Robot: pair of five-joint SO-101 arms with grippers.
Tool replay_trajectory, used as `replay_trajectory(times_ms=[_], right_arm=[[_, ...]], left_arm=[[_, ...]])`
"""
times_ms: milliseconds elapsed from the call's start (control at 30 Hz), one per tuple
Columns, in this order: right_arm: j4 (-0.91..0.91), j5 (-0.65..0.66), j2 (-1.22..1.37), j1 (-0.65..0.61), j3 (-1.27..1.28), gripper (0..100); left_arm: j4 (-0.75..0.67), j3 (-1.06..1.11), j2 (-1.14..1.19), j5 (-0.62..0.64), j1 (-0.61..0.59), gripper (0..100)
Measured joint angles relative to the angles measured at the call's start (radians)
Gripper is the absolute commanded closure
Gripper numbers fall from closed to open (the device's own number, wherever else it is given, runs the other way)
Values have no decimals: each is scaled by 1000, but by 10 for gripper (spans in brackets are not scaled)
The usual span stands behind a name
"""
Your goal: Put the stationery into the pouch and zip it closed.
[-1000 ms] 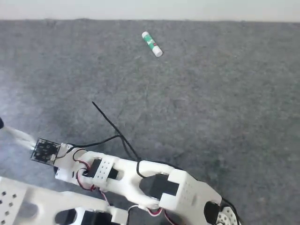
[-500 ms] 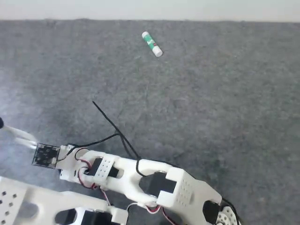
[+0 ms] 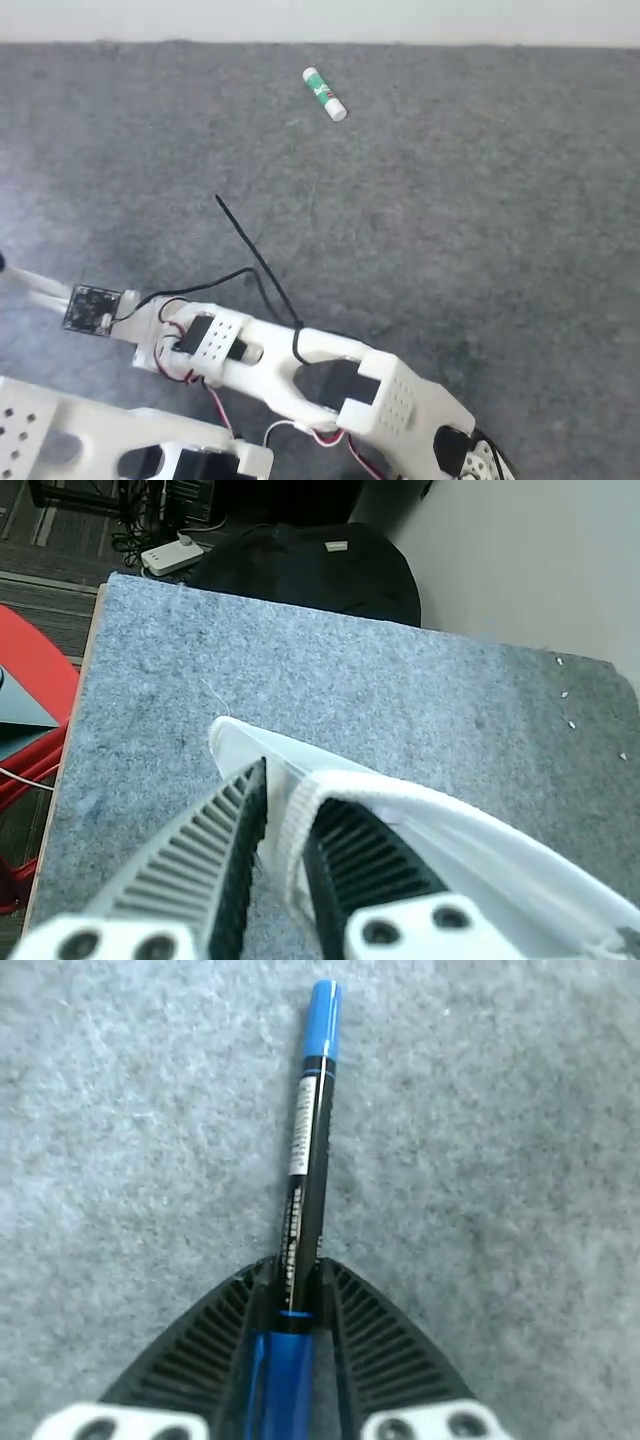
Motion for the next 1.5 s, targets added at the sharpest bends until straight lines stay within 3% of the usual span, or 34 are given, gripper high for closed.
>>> replay_trajectory(times_ms=[300, 767, 1500], right_arm=[[72, 0, -6, 61, -12, 993], [381, 2, -126, 210, -15, 993], [942, 2, -396, 494, -14, 993]], left_arm=[[0, 0, 0, 0, 0, 989], [0, 0, 0, 0, 0, 989], [0, 0, 0, 0, 97, 989]])
